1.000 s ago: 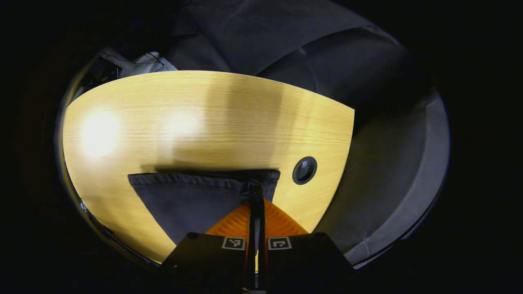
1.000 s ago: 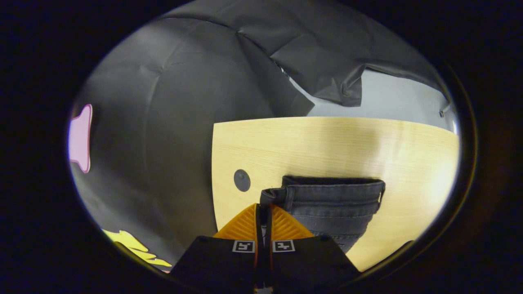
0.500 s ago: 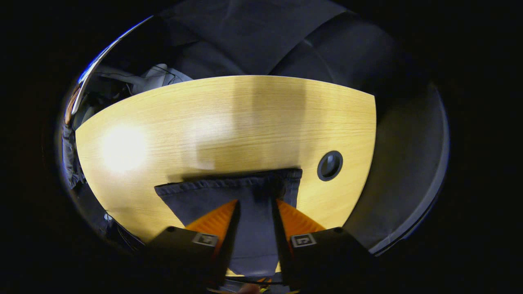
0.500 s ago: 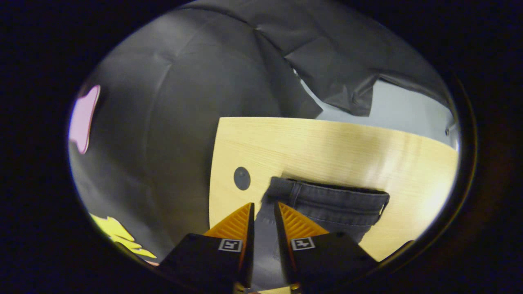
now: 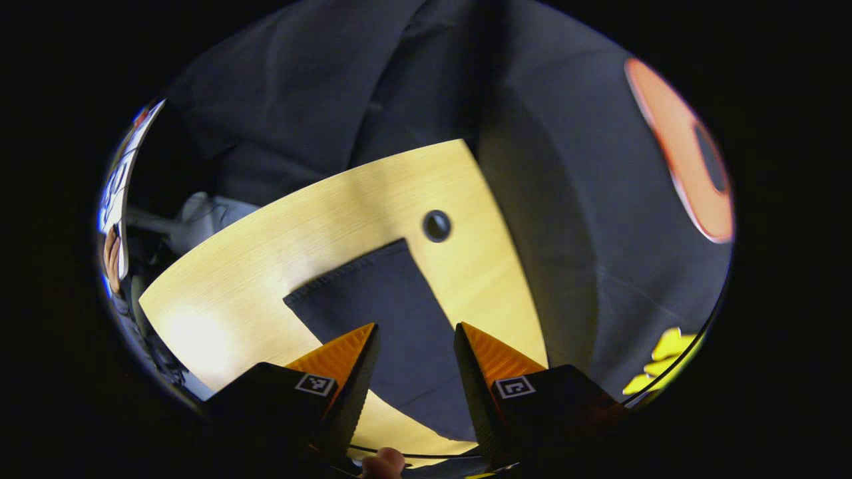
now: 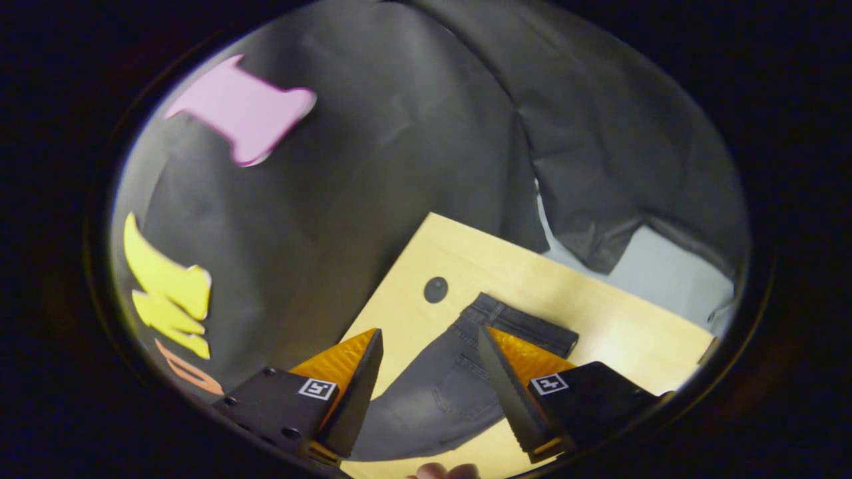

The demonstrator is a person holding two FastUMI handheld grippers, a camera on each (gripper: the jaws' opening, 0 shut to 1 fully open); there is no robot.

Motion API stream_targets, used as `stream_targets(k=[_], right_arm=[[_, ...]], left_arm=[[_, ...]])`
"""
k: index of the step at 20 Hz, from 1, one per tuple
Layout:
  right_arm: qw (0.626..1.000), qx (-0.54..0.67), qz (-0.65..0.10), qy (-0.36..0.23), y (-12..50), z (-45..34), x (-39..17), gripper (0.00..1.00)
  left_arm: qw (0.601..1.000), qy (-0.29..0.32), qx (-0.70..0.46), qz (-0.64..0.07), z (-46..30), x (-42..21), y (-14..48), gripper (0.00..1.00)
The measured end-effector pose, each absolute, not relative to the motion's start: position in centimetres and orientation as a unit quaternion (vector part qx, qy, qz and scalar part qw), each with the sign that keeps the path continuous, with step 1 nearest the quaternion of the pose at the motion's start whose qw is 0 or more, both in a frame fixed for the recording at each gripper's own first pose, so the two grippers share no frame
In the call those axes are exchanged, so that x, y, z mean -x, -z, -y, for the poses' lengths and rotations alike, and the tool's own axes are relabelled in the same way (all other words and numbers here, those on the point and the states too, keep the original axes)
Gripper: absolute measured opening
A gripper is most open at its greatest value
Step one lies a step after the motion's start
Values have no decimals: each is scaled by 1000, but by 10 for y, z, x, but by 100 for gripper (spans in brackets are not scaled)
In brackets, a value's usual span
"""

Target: Grasp the waist and the cuffs of the jeans and fold them to make the two legs overlap; first hold the waist and fold one-third of the jeans toward the cuffs, then hold the cuffs and fold the remaining one-third in the same direction to finish folding.

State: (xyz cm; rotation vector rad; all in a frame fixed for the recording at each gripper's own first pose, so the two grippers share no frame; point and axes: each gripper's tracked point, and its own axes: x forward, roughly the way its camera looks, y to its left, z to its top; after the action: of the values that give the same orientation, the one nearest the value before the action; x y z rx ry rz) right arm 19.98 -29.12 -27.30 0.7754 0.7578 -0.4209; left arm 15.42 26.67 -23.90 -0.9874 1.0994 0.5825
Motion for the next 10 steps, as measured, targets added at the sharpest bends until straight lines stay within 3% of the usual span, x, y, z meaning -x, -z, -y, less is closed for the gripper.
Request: stream_targets(k=[3,6,10], right_arm=[[882,-302,-326,159,219,255,-171,90],[924,-212,-294,121,182,219,-141,91],[960,-141,-227,80,151,181,-112,87]], left_arm=[[770,-178,413,-453,-226,-143,186,73],[856,-123,304,-400,-203,-131,152,73],[927,-89,193,-307,-174,-123,123,73]])
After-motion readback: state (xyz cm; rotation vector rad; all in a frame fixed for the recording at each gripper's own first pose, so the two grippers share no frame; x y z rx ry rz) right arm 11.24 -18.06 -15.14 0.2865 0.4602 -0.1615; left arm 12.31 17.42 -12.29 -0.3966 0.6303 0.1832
